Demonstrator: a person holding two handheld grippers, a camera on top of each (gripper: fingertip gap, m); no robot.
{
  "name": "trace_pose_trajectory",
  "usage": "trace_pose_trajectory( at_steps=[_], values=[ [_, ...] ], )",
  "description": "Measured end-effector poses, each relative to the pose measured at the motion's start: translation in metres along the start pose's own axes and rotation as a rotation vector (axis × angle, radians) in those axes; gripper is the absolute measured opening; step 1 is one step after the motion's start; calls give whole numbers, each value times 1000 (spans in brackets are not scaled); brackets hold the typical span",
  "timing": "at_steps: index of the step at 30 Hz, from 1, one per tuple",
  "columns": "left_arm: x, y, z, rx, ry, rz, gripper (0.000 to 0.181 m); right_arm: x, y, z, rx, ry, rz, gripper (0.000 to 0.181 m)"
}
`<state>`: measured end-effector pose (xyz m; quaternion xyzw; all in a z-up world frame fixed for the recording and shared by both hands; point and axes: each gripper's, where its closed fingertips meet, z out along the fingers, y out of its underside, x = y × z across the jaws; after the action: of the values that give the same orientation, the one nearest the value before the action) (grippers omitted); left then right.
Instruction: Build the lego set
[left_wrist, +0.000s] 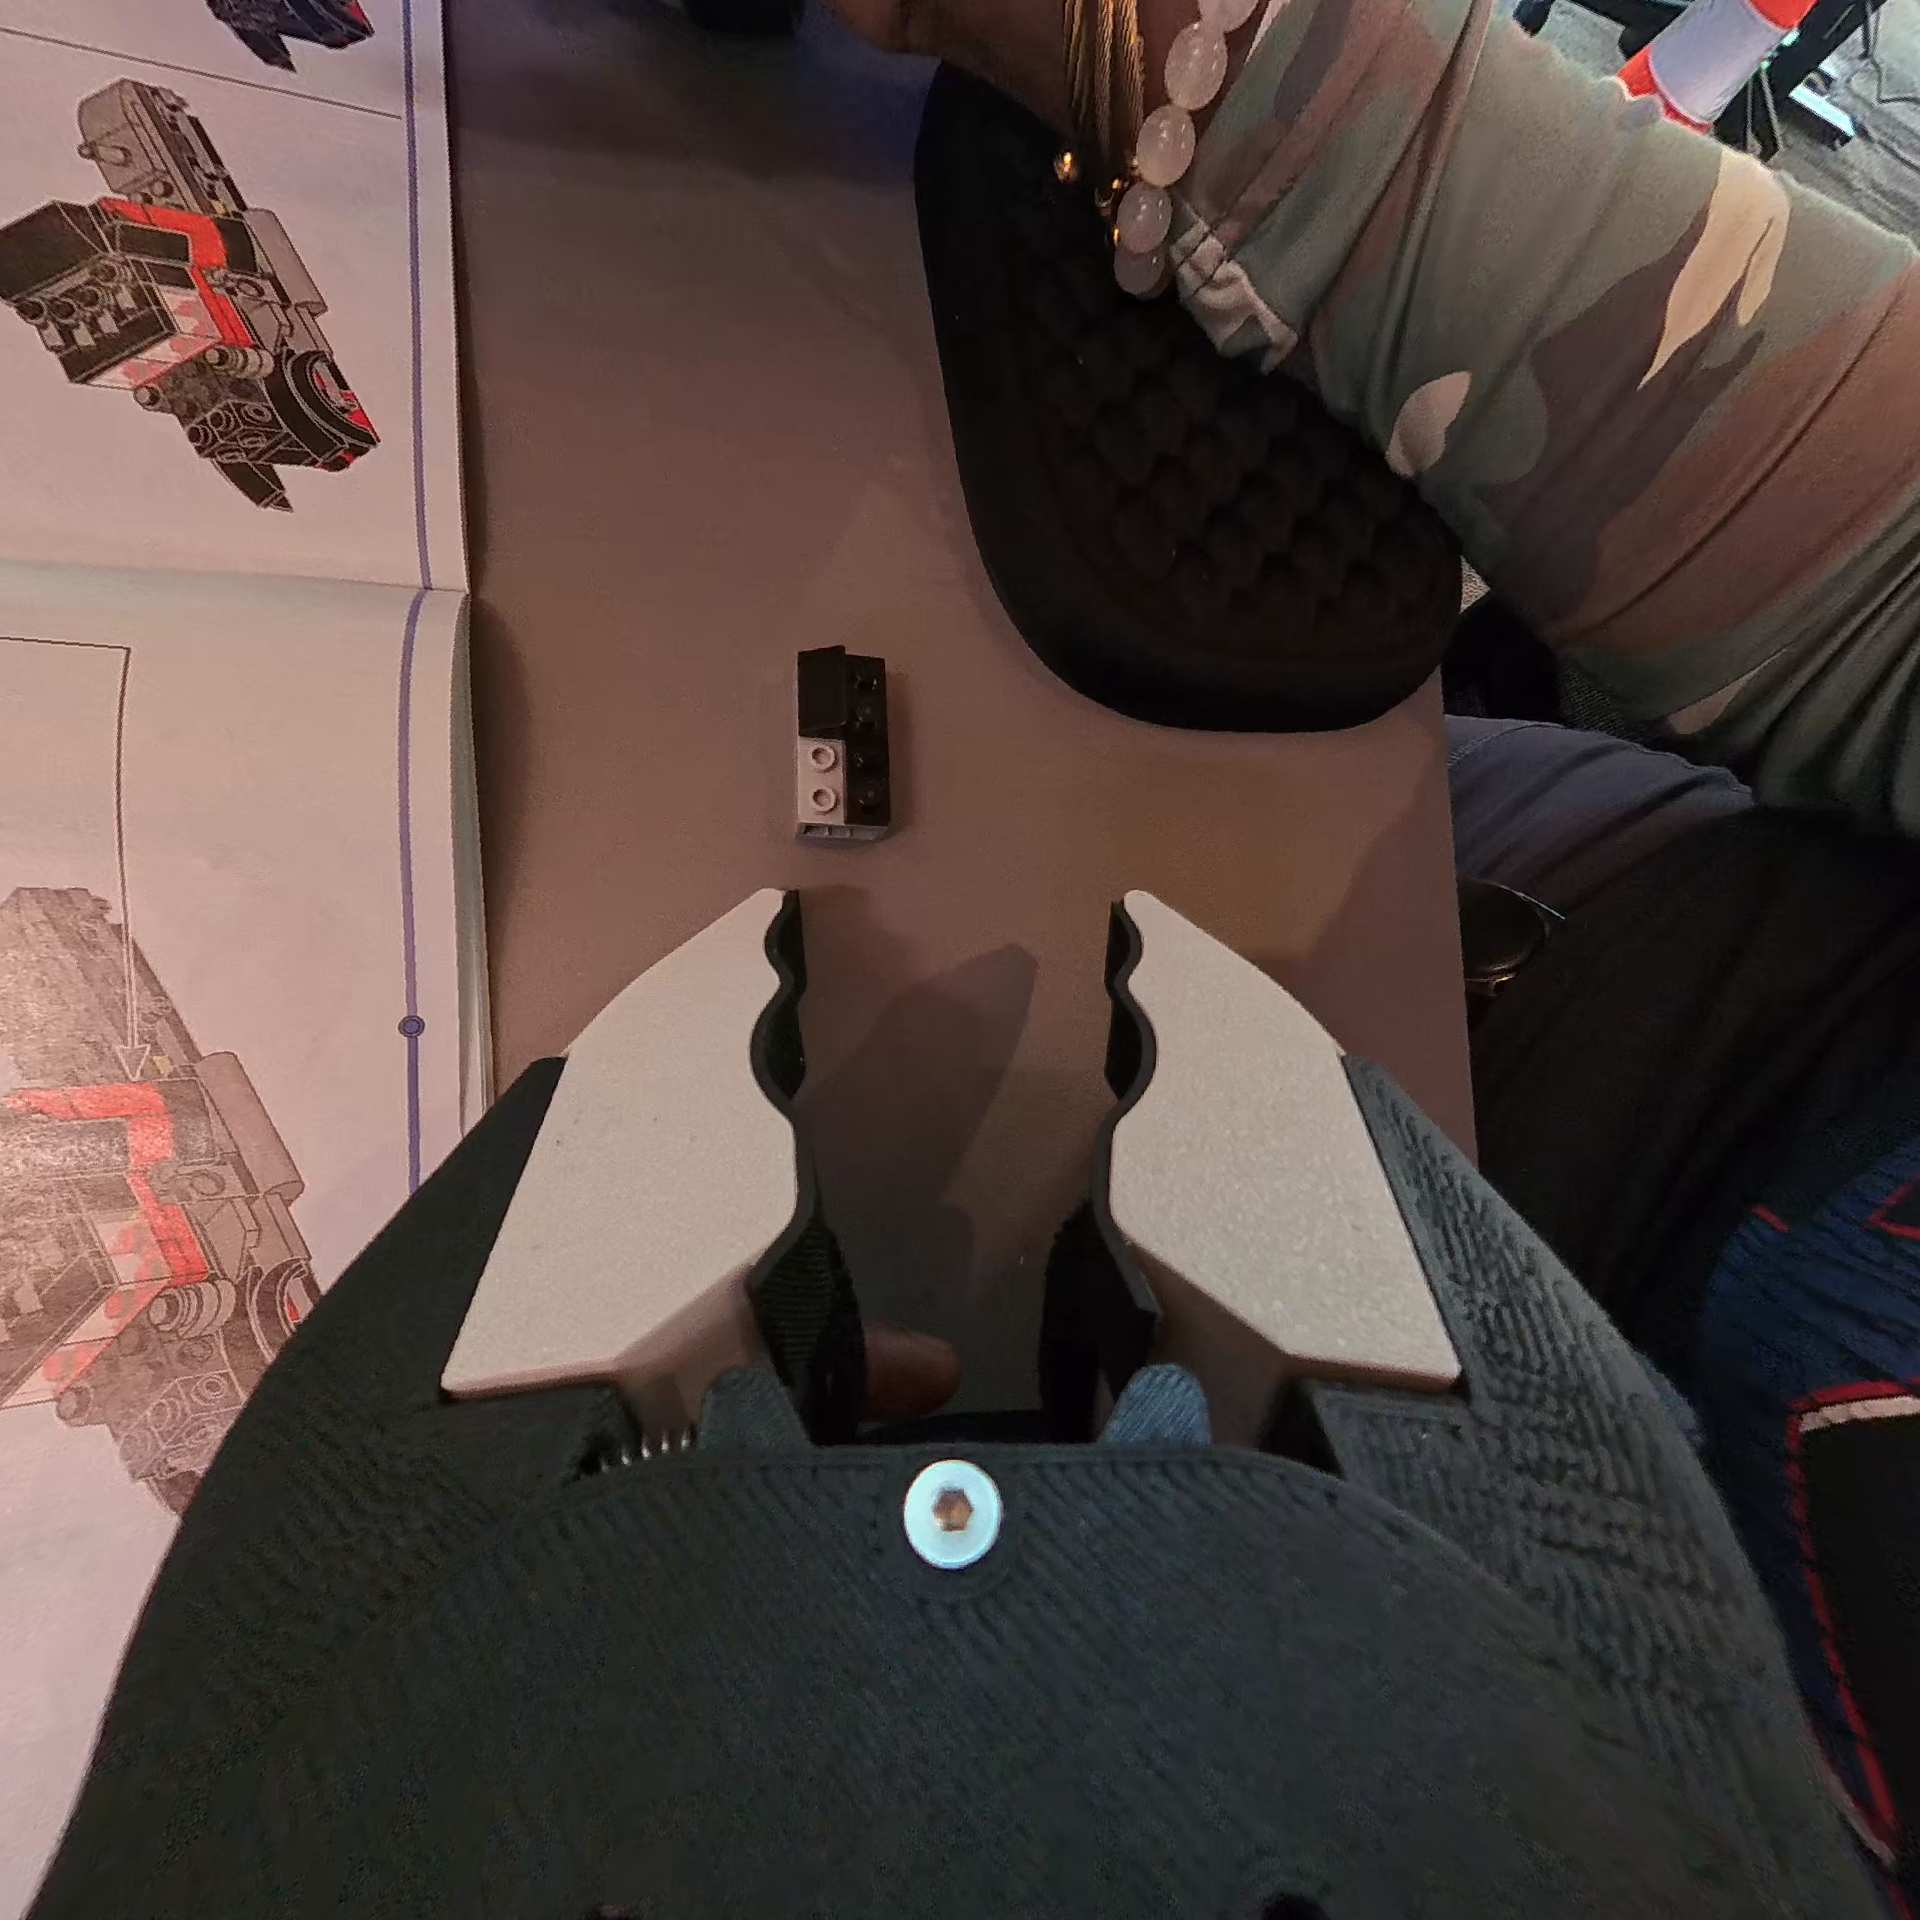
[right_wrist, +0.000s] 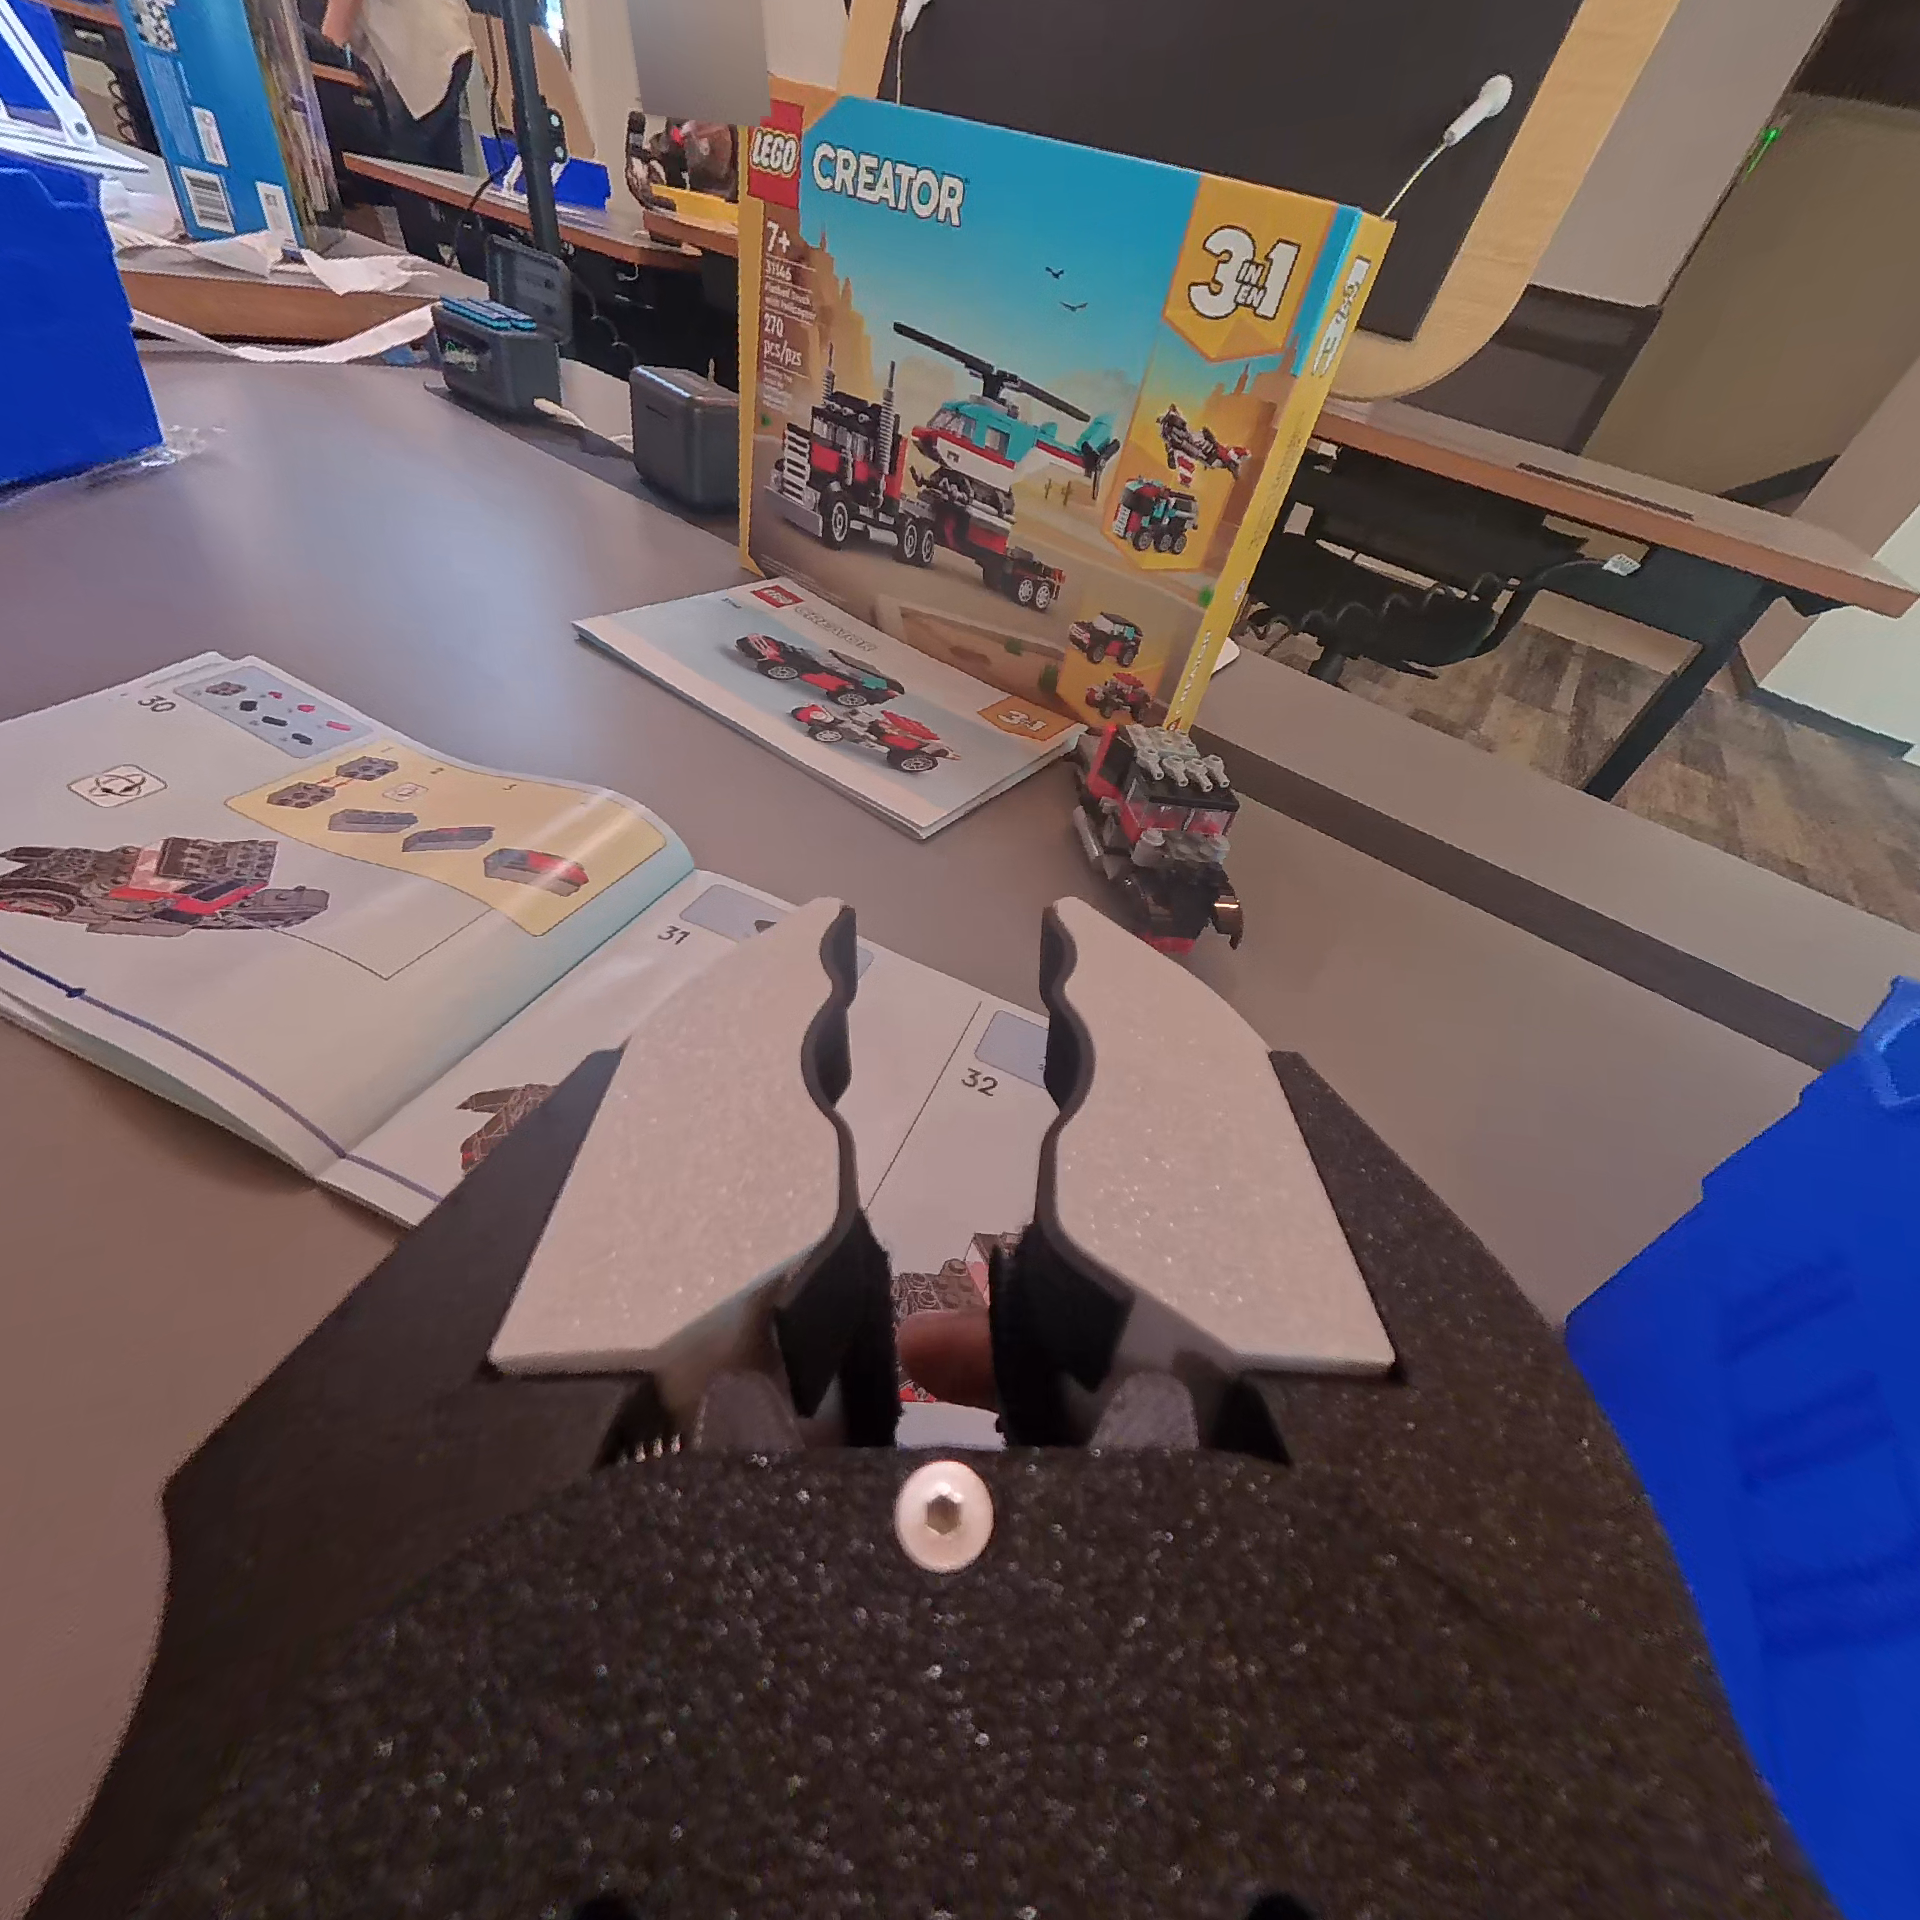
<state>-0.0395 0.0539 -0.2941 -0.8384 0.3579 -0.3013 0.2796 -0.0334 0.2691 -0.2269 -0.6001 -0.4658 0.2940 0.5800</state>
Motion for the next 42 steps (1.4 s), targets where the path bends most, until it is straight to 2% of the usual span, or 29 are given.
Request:
trace_pose_trajectory(
  at_steps=[10,12,14,18,21,23,26,28,30,33,35,38,42],
  values=[
    [-1,0,-1,5,-2,-5,56,-1,-1,2,3,23,-14,33],
    [0,0,-1,9,3,-11,56,-4,-7,2,32,11,4,33],
    [0,-1,-1,11,9,-16,56,-10,-26,-3,102,0,11,33],
    [-2,-1,-1,8,-1,-18,56,-18,-88,-39,237,11,-1,28],
    [-4,-1,0,5,-23,-16,51,28,-107,-84,122,163,-24,22],
    [-6,-1,0,4,-32,-32,47,66,-113,-122,72,224,27,8],
    [-7,-1,0,4,-33,-46,45,109,-94,-156,-120,149,125,4],
    [-7,-1,0,3,-43,-35,45,139,-71,-165,-285,135,43,5],
    [-9,-1,0,-2,-82,-16,45,159,-52,-162,-404,66,-37,13],
    [-12,0,1,-6,-128,13,48,173,-15,-150,-554,-77,-47,26],
    [-12,0,1,-7,-149,33,50,177,10,-139,-612,-154,22,30],
    [-9,2,2,-23,-160,84,53,166,40,-125,-643,-269,131,28],
    [-8,1,2,-16,-148,82,53,152,72,-124,-714,-343,86,23]
  ],
)
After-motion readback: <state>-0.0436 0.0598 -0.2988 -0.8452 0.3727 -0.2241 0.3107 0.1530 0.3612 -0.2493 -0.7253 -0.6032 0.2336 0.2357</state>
